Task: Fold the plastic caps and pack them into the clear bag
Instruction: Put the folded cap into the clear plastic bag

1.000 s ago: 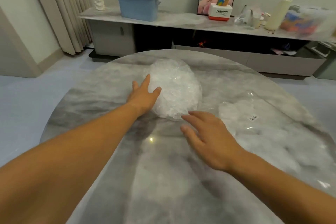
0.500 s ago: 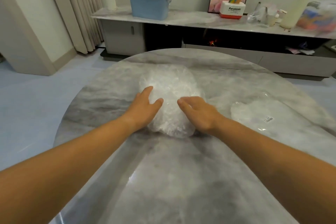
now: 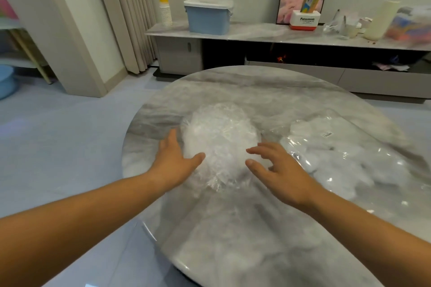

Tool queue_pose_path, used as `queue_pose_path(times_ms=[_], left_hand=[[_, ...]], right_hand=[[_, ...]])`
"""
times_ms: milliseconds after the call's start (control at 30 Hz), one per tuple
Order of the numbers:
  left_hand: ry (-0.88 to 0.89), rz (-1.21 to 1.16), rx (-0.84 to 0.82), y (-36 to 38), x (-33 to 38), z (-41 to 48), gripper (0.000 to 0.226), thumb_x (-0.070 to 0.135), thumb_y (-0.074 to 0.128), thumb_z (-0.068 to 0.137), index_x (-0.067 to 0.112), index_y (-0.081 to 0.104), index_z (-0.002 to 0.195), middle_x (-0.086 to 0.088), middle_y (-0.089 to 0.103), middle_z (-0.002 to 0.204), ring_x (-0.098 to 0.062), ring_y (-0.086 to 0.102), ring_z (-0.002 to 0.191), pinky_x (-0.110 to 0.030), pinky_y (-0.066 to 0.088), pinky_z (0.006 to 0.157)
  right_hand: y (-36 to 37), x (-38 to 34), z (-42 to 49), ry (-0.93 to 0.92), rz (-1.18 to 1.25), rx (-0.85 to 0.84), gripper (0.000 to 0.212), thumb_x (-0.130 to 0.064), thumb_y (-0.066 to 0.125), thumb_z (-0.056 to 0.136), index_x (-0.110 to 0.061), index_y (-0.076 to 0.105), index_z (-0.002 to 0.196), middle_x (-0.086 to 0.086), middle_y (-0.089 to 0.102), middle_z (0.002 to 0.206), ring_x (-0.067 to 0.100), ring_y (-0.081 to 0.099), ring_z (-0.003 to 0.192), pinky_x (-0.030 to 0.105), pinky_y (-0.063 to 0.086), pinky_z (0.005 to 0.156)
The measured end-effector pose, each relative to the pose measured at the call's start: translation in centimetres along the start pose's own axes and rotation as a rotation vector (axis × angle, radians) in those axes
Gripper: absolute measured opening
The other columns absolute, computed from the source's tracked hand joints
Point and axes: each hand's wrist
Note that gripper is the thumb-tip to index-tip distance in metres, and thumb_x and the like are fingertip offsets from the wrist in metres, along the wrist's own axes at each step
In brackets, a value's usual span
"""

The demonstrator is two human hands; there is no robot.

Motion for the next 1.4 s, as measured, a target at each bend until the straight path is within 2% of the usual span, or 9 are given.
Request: queue_pose_path(times_ms=[133, 200, 300, 667, 833, 933, 1000, 1133, 1400], left_hand=[[-0.3, -0.245, -0.103, -0.1, 0.6, -1.8, 0.068, 0.037, 0.077, 0.086, -0.002, 0.047, 0.133, -0.016, 0.061, 0.111, -0.024, 0.066, 0.085, -0.036, 0.055, 0.071], [-0.331, -0.354, -0.104, 0.2, 0.9, -2.7, 0.029, 0.024, 0.074, 0.091, 0.001, 0.059, 0.101, -0.014, 0.063, 0.089, -0.019, 0.064, 0.069, -0.037, 0.058, 0.075], [-0.342, -0.509, -0.112, 0.3, 1.2, -3.8, 0.013, 0.012, 0.069, 0.093, 0.007, 0.057, 0.091, -0.01, 0.064, 0.082, -0.017, 0.065, 0.069, -0.034, 0.059, 0.078], [-0.24, -0.185, -0.49, 1.3, 0.8, -9.3, 0.029, 0.029, 0.079, 0.086, 0.011, 0.056, 0.091, -0.011, 0.073, 0.085, -0.017, 0.07, 0.074, -0.033, 0.059, 0.072], [0.368, 0.447, -0.274, 2.8, -0.3, -11.2, 0.083, 0.059, 0.086, 0.063, 0.03, 0.038, 0.124, 0.011, 0.034, 0.125, -0.007, 0.043, 0.11, -0.023, 0.045, 0.095], [0.839, 0.53, -0.341, 3.4, -0.5, -11.6, 0.068, 0.062, 0.082, 0.066, 0.036, 0.048, 0.119, 0.017, 0.033, 0.13, -0.004, 0.033, 0.117, -0.018, 0.031, 0.105], [0.914, 0.527, -0.485, 4.0, -0.9, -11.4, 0.052, 0.061, 0.08, 0.071, 0.035, 0.057, 0.111, 0.018, 0.045, 0.129, -0.004, 0.038, 0.118, -0.018, 0.033, 0.102], [0.842, 0.5, -0.613, 5.3, -2.5, -11.1, 0.045, 0.056, 0.081, 0.073, 0.033, 0.066, 0.109, 0.02, 0.048, 0.13, 0.002, 0.039, 0.12, -0.006, 0.031, 0.096], [0.596, 0.162, -0.58, 4.9, -2.5, -9.6, 0.009, 0.032, 0.086, 0.077, 0.03, 0.077, 0.077, 0.021, 0.065, 0.11, 0.002, 0.059, 0.108, -0.01, 0.042, 0.089]], right_hand=[[1.2, -0.6, -1.6, 0.314, 0.387, -0.12, 0.027, -0.046, 0.064, 0.096, -0.033, 0.07, 0.119, -0.014, 0.064, 0.111, 0.004, 0.059, 0.096, 0.024, 0.046, 0.08], [2.2, -0.6, -1.4, 0.456, 0.558, -0.138, 0.031, -0.043, 0.065, 0.096, -0.025, 0.069, 0.12, -0.01, 0.063, 0.105, 0.011, 0.059, 0.093, 0.028, 0.047, 0.078], [2.8, -0.5, -1.4, 0.545, 0.709, -0.062, 0.031, -0.04, 0.066, 0.096, -0.014, 0.072, 0.113, -0.002, 0.064, 0.092, 0.015, 0.061, 0.085, 0.03, 0.048, 0.077], [-1.7, 0.6, -9.3, 0.523, 0.438, -0.079, 0.039, -0.032, 0.051, 0.104, -0.002, 0.076, 0.094, 0.01, 0.078, 0.086, 0.018, 0.07, 0.069, 0.032, 0.052, 0.07], [-1.8, 2.7, -12.9, 0.606, 0.364, -0.179, 0.04, -0.037, 0.052, 0.104, -0.004, 0.074, 0.098, 0.007, 0.07, 0.076, 0.019, 0.067, 0.067, 0.029, 0.05, 0.062], [-2.1, 3.2, -13.7, 0.496, 0.221, -0.187, 0.033, -0.045, 0.054, 0.1, -0.019, 0.073, 0.094, -0.002, 0.067, 0.079, 0.012, 0.064, 0.068, 0.034, 0.052, 0.067], [-2.5, 3.6, -14.0, 0.26, -0.048, -0.125, 0.026, -0.054, 0.052, 0.095, -0.033, 0.069, 0.093, -0.016, 0.063, 0.099, -0.002, 0.061, 0.085, 0.024, 0.05, 0.078], [-2.8, 3.9, -14.4, -0.247, -0.232, -0.181, 0.03, -0.06, 0.049, 0.092, -0.035, 0.066, 0.089, -0.023, 0.051, 0.129, -0.005, 0.039, 0.13, 0.015, 0.034, 0.103], [-0.3, 4.7, -14.5, -0.343, -0.26, -0.431, 0.047, -0.059, 0.043, 0.095, -0.03, 0.079, 0.103, -0.017, 0.06, 0.136, -0.003, 0.045, 0.127, 0.024, 0.035, 0.108]])
Point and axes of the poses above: each hand's wrist, its own z-axis towards the middle knuckle, its own y-axis out of the palm, x = y × z
